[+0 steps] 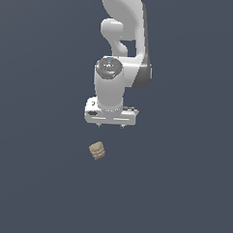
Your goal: Pick up the object and move it to a goal position.
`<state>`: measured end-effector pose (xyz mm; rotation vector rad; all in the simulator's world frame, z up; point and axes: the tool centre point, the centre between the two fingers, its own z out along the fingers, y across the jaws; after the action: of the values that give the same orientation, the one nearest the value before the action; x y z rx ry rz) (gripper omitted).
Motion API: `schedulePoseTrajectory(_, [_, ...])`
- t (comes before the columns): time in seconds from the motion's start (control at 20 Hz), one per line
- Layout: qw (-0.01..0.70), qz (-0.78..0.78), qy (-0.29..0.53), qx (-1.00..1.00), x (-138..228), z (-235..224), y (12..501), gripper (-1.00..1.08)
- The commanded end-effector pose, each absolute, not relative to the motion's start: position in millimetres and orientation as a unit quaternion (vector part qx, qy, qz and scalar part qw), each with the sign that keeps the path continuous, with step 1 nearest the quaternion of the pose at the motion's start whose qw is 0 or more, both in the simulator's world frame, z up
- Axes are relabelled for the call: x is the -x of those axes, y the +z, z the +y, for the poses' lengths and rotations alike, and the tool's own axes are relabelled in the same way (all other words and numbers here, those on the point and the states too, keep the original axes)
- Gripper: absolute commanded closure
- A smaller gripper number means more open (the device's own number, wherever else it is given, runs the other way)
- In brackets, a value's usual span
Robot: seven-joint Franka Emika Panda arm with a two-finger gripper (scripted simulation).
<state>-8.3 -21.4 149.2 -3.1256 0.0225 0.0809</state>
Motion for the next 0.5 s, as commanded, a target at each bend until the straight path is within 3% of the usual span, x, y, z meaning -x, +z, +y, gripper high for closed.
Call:
schedulePoseTrajectory(0.0, [0.007,-0.001,0.025,1.0,6,-23,148,-0.92])
schedulePoseTrajectory(0.45, [0.005,-0.064,0.02,0.998,-12,-35,135,-0.92])
